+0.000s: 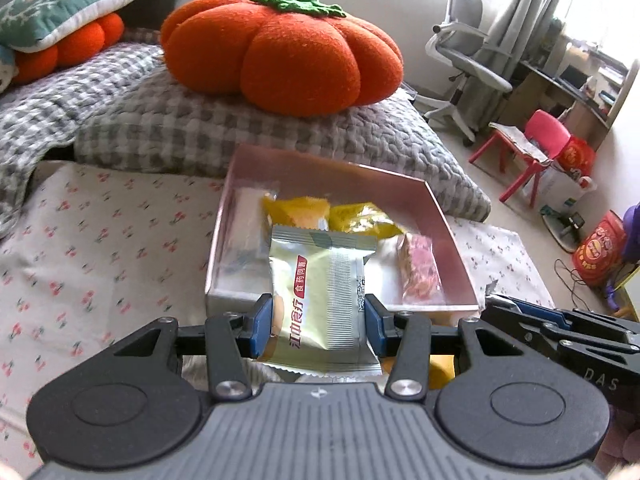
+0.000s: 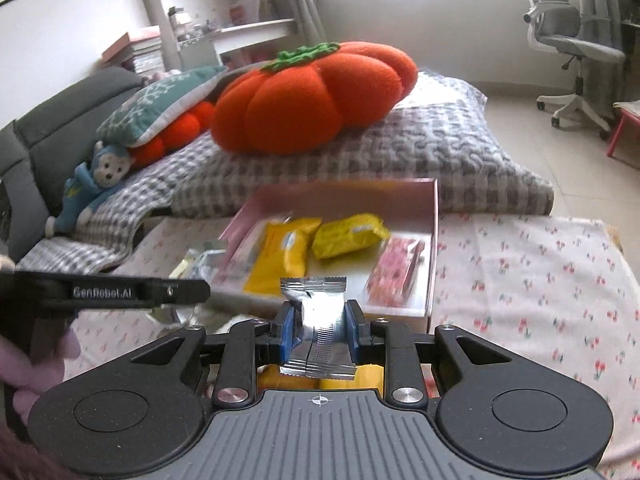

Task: Organize snacks
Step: 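Carry the white packet and silver packet over the pink box with both tools, then lower both packets into the box and open both tools, then withdraw both tools from the box back over the snack pile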

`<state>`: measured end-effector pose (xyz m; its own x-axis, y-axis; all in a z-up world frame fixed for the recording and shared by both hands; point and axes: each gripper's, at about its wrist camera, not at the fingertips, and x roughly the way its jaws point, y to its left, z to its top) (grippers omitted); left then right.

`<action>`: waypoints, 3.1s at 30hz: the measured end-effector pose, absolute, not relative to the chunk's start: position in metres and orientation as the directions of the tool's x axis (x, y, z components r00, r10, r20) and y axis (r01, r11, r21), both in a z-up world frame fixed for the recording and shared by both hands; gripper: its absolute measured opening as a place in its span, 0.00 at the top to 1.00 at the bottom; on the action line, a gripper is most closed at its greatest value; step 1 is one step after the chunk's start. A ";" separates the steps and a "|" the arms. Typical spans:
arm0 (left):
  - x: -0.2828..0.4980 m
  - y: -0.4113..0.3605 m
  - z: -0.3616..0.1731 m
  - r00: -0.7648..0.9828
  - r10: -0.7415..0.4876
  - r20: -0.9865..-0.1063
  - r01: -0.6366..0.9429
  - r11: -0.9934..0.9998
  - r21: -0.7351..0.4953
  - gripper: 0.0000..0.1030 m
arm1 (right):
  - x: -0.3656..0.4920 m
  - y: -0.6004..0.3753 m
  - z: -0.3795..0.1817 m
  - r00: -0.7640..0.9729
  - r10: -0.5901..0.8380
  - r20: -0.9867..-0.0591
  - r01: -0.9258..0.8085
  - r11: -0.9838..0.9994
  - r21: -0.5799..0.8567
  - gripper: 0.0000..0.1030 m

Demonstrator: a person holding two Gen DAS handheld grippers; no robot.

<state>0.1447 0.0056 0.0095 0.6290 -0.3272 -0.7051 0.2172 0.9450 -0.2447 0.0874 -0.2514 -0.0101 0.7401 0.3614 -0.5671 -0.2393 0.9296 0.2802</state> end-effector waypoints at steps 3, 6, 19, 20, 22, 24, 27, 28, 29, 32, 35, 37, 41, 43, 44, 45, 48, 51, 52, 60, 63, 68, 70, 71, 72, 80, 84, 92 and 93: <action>0.163 0.003 0.007 0.621 -0.361 -0.696 0.225 0.932 -0.283 0.58 | 0.105 -0.254 -0.010 0.745 0.347 -0.570 -0.211 0.933 0.292 0.76; 0.181 0.000 0.001 0.583 -0.419 -0.696 0.245 0.908 -0.341 0.58 | 0.121 -0.259 -0.015 0.740 0.336 -0.582 -0.175 0.933 0.316 0.76; 0.224 -0.025 -0.027 0.499 -0.474 -0.726 0.250 0.881 -0.402 0.58 | 0.170 -0.274 -0.041 0.717 0.329 -0.614 -0.094 0.919 0.383 0.76; 0.225 -0.026 -0.026 0.501 -0.469 -0.727 0.257 0.883 -0.393 0.58 | 0.172 -0.274 -0.042 0.717 0.332 -0.613 -0.096 0.918 0.385 0.76; 0.224 -0.030 -0.025 0.511 -0.448 -0.734 0.279 0.894 -0.351 0.58 | 0.176 -0.275 -0.046 0.712 0.337 -0.616 -0.094 0.915 0.392 0.76; 0.224 -0.033 -0.024 0.527 -0.418 -0.740 0.304 0.906 -0.296 0.58 | 0.181 -0.275 -0.050 0.707 0.339 -0.621 -0.087 0.913 0.399 0.76; 0.226 -0.030 -0.024 0.543 -0.395 -0.741 0.322 0.913 -0.251 0.57 | 0.186 -0.274 -0.055 0.704 0.344 -0.621 -0.073 0.905 0.419 0.76; 0.228 -0.028 -0.024 0.547 -0.393 -0.739 0.321 0.914 -0.248 0.57 | 0.187 -0.273 -0.056 0.704 0.346 -0.620 -0.071 0.903 0.424 0.76; 0.230 -0.026 -0.025 0.549 -0.395 -0.736 0.322 0.913 -0.250 0.57 | 0.188 -0.273 -0.057 0.704 0.348 -0.620 -0.068 0.901 0.428 0.76; 0.234 -0.023 -0.025 0.557 -0.402 -0.727 0.317 0.912 -0.261 0.57 | 0.192 -0.272 -0.059 0.699 0.352 -0.623 -0.061 0.897 0.438 0.76; 0.238 -0.023 -0.025 0.566 -0.397 -0.722 0.304 0.915 -0.265 0.57 | 0.197 -0.270 -0.059 0.694 0.347 -0.630 -0.055 0.899 0.434 0.76; 0.238 -0.024 -0.024 0.573 -0.393 -0.719 0.300 0.917 -0.262 0.57 | 0.200 -0.268 -0.058 0.697 0.339 -0.632 -0.049 0.902 0.429 0.75; 0.240 -0.028 -0.023 0.574 -0.406 -0.711 0.306 0.912 -0.274 0.57 | 0.203 -0.265 -0.056 0.699 0.327 -0.636 -0.042 0.906 0.421 0.75; 0.239 -0.027 -0.024 0.567 -0.419 -0.709 0.308 0.906 -0.289 0.57 | 0.203 -0.263 -0.055 0.696 0.330 -0.638 -0.042 0.905 0.422 0.74; 0.238 -0.027 -0.025 0.565 -0.423 -0.708 0.310 0.904 -0.293 0.56 | 0.202 -0.263 -0.055 0.695 0.332 -0.637 -0.043 0.904 0.425 0.74; 0.238 -0.027 -0.025 0.562 -0.429 -0.708 0.313 0.902 -0.298 0.54 | 0.202 -0.262 -0.054 0.694 0.335 -0.637 -0.044 0.903 0.426 0.73; 0.235 -0.026 -0.024 0.564 -0.430 -0.705 0.301 0.902 -0.309 0.48 | 0.199 -0.261 -0.050 0.690 0.330 -0.645 -0.043 0.907 0.418 0.66; 0.231 -0.025 -0.020 0.568 -0.433 -0.700 0.293 0.901 -0.320 0.43 | 0.193 -0.259 -0.041 0.706 0.308 -0.638 -0.059 0.923 0.381 0.52; 0.230 -0.025 -0.017 0.570 -0.433 -0.698 0.290 0.901 -0.322 0.43 | 0.191 -0.259 -0.038 0.712 0.299 -0.635 -0.064 0.928 0.366 0.49; 0.210 -0.025 -0.002 0.590 -0.422 -0.688 0.294 0.906 -0.304 0.28 | 0.171 -0.268 -0.021 0.730 0.285 -0.621 -0.089 0.941 0.327 0.39; 0.200 -0.022 0.001 0.592 -0.413 -0.692 0.285 0.910 -0.300 0.26 | 0.161 -0.274 -0.016 0.733 0.290 -0.615 -0.093 0.939 0.332 0.34; 0.181 -0.021 0.006 0.601 -0.401 -0.692 0.278 0.916 -0.289 0.18 | 0.141 -0.281 -0.009 0.734 0.297 -0.611 -0.105 0.938 0.330 0.30; 0.174 -0.019 0.008 0.605 -0.381 -0.699 0.266 0.924 -0.274 0.14 | 0.131 -0.283 -0.007 0.732 0.298 -0.612 -0.112 0.939 0.324 0.25; 0.171 -0.018 0.009 0.609 -0.372 -0.700 0.262 0.928 -0.265 0.13 | 0.126 -0.284 -0.005 0.732 0.301 -0.611 -0.118 0.939 0.322 0.23; 0.168 -0.017 0.011 0.613 -0.365 -0.700 0.264 0.931 -0.254 0.11 | 0.122 -0.285 -0.004 0.733 0.306 -0.607 -0.124 0.938 0.323 0.20; 0.137 -0.008 0.019 0.647 -0.305 -0.698 0.224 0.952 -0.208 0.00 | 0.081 -0.285 0.002 0.741 0.309 -0.596 -0.181 0.947 0.266 0.10; 0.122 -0.009 0.015 0.639 -0.285 -0.715 0.231 0.957 -0.176 0.00 | 0.065 -0.281 0.001 0.747 0.297 -0.595 -0.191 0.953 0.237 0.05; 0.101 -0.004 0.006 0.615 -0.288 -0.734 0.224 0.956 -0.187 0.00 | 0.045 -0.275 -0.007 0.736 0.303 -0.606 -0.194 0.951 0.240 0.05; 0.095 -0.003 0.004 0.612 -0.290 -0.736 0.225 0.956 -0.190 0.00 | 0.043 -0.274 -0.009 0.733 0.296 -0.613 -0.192 0.954 0.232 0.04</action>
<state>0.0953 -0.0033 0.0038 0.6117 -0.2904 -0.7359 0.2250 0.9556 -0.1900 0.0428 -0.2742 -0.0088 0.7325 0.2963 -0.6128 -0.1917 0.9537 0.2320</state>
